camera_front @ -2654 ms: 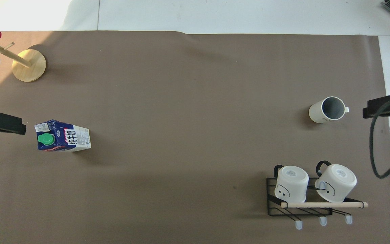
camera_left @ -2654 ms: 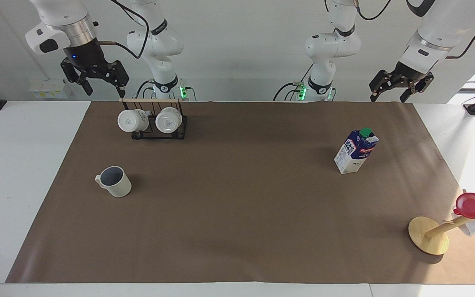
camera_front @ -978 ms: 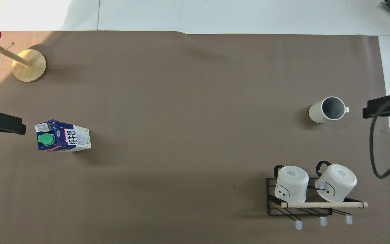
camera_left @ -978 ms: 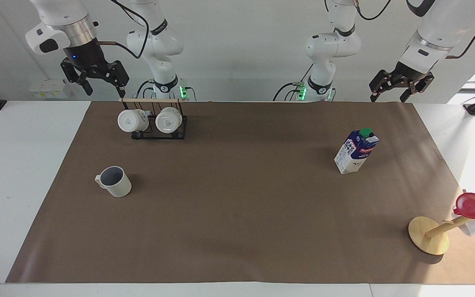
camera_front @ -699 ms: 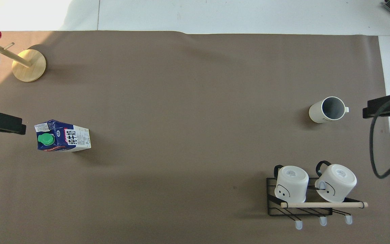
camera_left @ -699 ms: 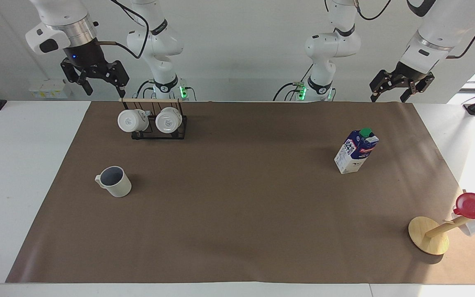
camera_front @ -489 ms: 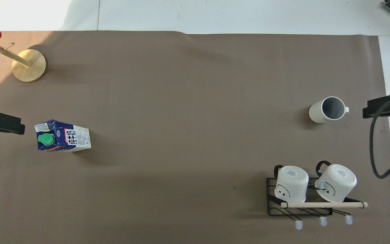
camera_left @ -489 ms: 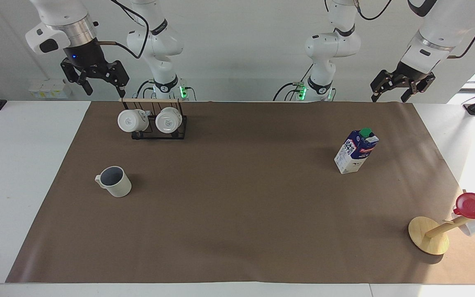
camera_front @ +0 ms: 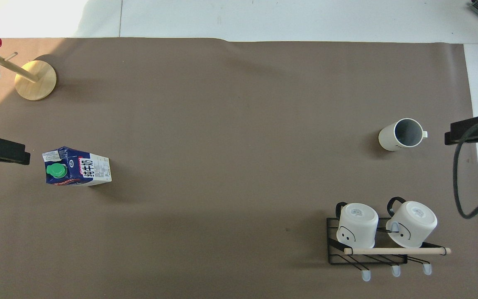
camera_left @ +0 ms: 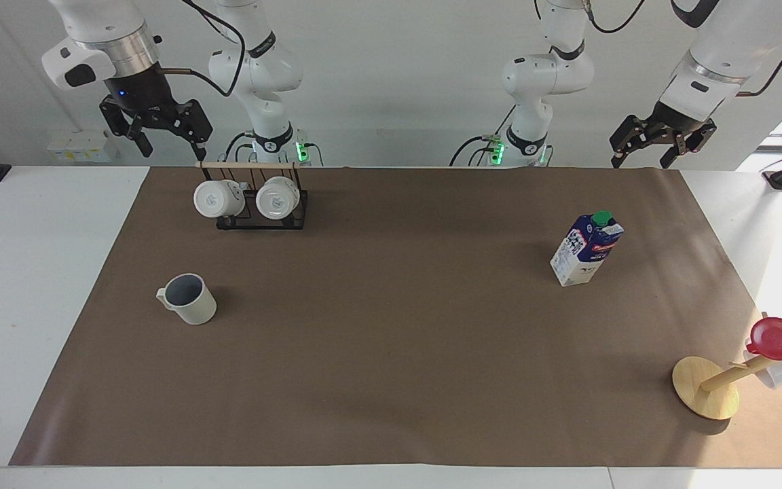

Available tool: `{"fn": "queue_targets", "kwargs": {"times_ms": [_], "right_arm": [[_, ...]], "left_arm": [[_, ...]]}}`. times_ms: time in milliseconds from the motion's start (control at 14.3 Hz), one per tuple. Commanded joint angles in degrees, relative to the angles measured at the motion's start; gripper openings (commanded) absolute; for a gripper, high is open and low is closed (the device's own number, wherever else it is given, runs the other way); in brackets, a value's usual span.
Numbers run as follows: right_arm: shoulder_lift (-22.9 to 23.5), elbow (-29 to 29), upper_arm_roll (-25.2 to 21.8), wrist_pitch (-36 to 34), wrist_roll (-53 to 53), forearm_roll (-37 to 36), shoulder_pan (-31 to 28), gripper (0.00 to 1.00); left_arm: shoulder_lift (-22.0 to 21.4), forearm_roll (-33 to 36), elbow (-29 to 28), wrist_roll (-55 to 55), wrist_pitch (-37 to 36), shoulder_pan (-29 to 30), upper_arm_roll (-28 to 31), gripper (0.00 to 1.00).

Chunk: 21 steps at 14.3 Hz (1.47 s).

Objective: Place cup and milk on table

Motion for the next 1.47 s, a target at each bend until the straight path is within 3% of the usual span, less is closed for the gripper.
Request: {"fn": "queue_targets", "kwargs": {"times_ms": [0, 1397], "right_arm": [[-0.6, -0.4, 0.3, -0.2, -1.3, 0.6, -0.7, 1.0], [-0.6, -0.6, 0.3, 1.5, -1.2, 0.4, -0.6, 1.0]], "left_arm": [[-0.6, 0.8, 0.2, 0.4, -0.9, 1.0, -0.7, 1.0], [-0.6, 0.8, 0.2, 0.5, -0.8, 1.0, -0.7, 1.0]]}}
